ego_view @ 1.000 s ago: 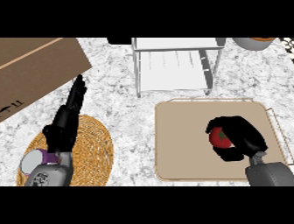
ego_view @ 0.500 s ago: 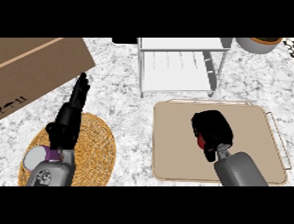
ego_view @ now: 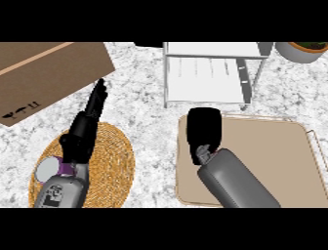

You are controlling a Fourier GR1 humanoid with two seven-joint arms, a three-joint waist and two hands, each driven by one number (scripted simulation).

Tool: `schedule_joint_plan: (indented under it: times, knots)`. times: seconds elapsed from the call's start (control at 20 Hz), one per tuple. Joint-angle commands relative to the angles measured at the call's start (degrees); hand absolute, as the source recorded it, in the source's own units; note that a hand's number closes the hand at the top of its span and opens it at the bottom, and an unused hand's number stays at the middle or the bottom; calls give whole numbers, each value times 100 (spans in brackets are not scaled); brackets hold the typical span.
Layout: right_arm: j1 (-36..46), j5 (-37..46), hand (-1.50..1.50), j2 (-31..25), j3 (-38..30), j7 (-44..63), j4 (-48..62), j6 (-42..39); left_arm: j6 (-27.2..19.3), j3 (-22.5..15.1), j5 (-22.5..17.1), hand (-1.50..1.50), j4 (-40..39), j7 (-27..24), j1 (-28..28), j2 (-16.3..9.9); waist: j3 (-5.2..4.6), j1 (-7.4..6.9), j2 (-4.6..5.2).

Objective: Pick the tomato from the tray and place it in the tiered basket

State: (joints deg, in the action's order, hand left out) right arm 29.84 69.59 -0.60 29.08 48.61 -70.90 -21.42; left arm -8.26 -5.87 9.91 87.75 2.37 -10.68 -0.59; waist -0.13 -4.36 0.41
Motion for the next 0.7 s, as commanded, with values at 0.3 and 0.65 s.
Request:
schedule_joint_plan:
  times: [0.3,0.65]
  knots:
    - [2035,-1006,150,56,617,2594,-853,-189,-83,-6,23,0,158,197,164,50,5,164,-97]
    - [3336,-1565,150,54,-110,3098,-1162,-785,-138,188,21,0,-124,-217,289,-45,-4,337,-110]
